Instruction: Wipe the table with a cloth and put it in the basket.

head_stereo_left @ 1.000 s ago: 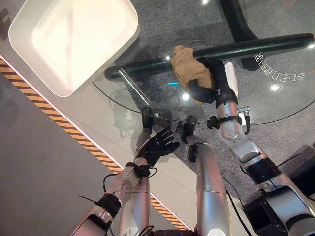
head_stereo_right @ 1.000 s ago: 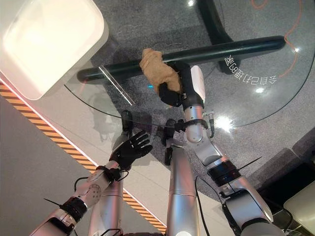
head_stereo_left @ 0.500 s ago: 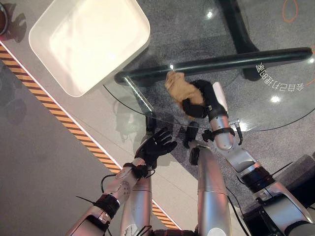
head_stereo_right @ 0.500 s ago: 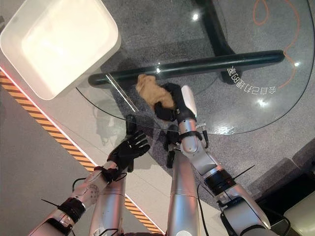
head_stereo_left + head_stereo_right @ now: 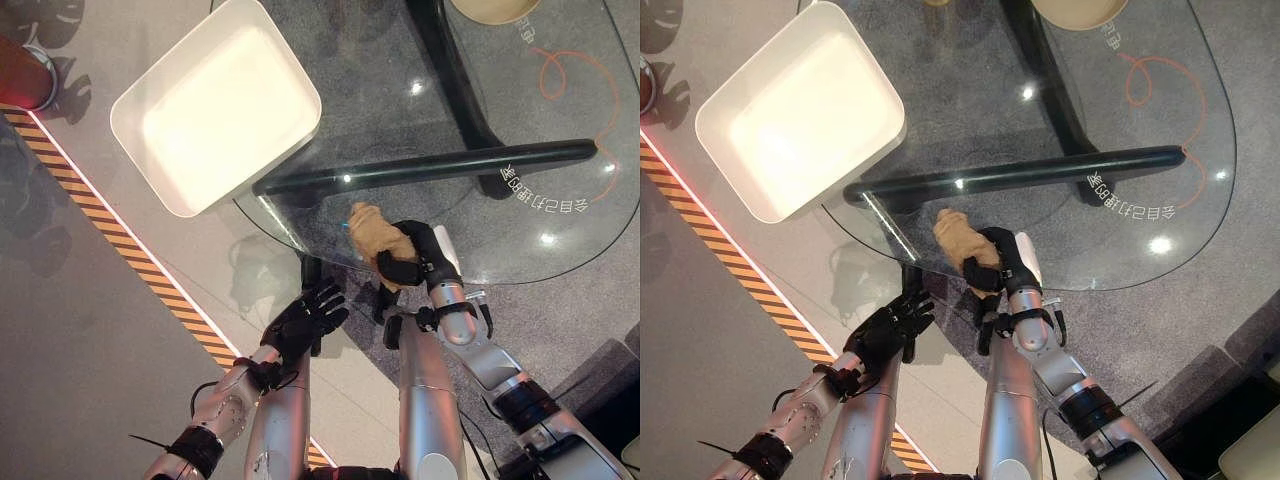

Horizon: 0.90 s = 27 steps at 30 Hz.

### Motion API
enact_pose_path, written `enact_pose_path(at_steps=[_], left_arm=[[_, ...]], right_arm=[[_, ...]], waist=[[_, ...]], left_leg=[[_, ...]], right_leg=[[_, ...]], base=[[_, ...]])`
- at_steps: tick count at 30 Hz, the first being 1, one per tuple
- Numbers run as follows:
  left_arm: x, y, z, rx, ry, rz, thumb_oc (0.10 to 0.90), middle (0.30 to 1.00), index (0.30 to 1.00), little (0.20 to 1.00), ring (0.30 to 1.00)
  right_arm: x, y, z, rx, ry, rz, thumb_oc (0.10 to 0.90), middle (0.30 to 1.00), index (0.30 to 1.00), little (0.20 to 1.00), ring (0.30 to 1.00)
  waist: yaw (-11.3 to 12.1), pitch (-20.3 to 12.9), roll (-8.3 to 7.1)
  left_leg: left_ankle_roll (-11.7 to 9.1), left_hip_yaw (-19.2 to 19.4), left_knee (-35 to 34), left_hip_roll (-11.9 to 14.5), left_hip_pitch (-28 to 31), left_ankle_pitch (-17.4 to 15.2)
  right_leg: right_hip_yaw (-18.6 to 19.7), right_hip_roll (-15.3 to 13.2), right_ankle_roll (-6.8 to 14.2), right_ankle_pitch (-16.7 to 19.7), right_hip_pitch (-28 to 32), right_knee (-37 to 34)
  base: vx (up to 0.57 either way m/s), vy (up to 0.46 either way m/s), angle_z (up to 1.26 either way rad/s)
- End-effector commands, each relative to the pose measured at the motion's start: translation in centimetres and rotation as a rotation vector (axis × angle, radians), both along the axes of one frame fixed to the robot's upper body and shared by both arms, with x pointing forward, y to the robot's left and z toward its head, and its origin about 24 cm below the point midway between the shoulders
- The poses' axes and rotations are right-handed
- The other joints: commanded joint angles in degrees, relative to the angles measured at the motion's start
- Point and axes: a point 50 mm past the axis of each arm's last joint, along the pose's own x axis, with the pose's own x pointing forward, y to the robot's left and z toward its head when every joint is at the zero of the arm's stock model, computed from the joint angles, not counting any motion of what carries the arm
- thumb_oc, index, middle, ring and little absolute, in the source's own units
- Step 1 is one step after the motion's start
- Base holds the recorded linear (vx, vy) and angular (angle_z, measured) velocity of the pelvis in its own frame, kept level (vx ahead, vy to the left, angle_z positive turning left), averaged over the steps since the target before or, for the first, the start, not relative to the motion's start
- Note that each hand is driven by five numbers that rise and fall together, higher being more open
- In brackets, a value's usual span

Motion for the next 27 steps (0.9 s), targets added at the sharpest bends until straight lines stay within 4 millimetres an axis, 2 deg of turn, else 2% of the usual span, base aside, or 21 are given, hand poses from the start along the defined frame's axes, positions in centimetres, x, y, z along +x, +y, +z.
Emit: enact_pose_path(at_steps=[1, 4, 11, 13, 20, 27], left_arm=[[-2.2, -1.5, 1.9, -0.243, -0.116, -0.141, 0.800, 0.900, 0.900, 0.900, 0.900], [-2.8, -1.6, 3.0, -0.354, -0.189, -0.170, 0.800, 0.900, 0.900, 0.900, 0.900], [-2.7, -1.2, 5.4, -0.516, -0.309, -0.172, 0.800, 0.900, 0.900, 0.900, 0.900], [-2.5, -0.9, 6.3, -0.523, -0.348, -0.137, 0.800, 0.900, 0.900, 0.900, 0.900], [-1.1, -0.7, 8.7, -0.506, -0.422, -0.113, 0.800, 0.900, 0.900, 0.900, 0.900], [-0.3, -1.2, 10.7, -0.574, -0.470, -0.130, 0.800, 0.900, 0.900, 0.900, 0.900]], right_arm=[[-1.5, 1.8, 6.7, 0.166, -0.334, 0.164, 0.100, 0.300, 0.300, 0.200, 0.300], [-2.8, 2.0, 7.6, 0.247, -0.382, 0.244, 0.100, 0.300, 0.300, 0.200, 0.300], [-4.4, 1.7, 9.0, 0.319, -0.449, 0.333, 0.100, 0.300, 0.300, 0.200, 0.300], [-4.9, 1.5, 9.3, 0.351, -0.466, 0.373, 0.100, 0.300, 0.300, 0.200, 0.300], [-6.0, 2.8, 10.9, 0.386, -0.496, 0.548, 0.100, 0.300, 0.300, 0.200, 0.300], [-5.9, 3.9, 11.3, 0.348, -0.477, 0.617, 0.100, 0.300, 0.300, 0.200, 0.300]], waist=[[-0.3, -1.0, -0.48], [-1.0, -1.0, -0.79], [-1.6, -1.0, -1.34], [-1.7, -1.0, -1.54], [-2.2, -1.0, -2.22], [-2.5, -1.0, -2.46]], left_leg=[[4.1, 4.6, 9.8, -2.6, 2.2, -9.0], [4.3, 5.1, 9.1, -2.3, 3.9, -9.0], [4.4, 5.8, 8.5, -1.9, 5.4, -8.8], [4.5, 6.0, 8.3, -1.8, 5.9, -8.6], [4.4, 6.3, 8.6, -1.7, 6.1, -8.2], [4.3, 6.7, 8.9, -1.7, 6.0, -7.8]], right_leg=[[1.9, 4.3, 0.8, 10.3, 4.6, -14.8], [2.5, 4.8, 0.8, 10.2, 6.2, -15.4], [3.2, 5.3, 0.5, 10.0, 7.8, -15.9], [3.3, 5.5, 0.4, 9.9, 8.4, -16.1], [3.8, 6.0, 0.2, 10.0, 8.9, -16.2], [4.1, 6.2, -0.1, 10.1, 9.1, -16.4]], base=[[0.00, 0.000, 0.00], [-0.01, 0.000, -0.04], [-0.03, -0.002, -0.10], [-0.02, -0.007, 0.00], [-0.01, -0.004, -0.02], [0.00, 0.000, -0.01]])
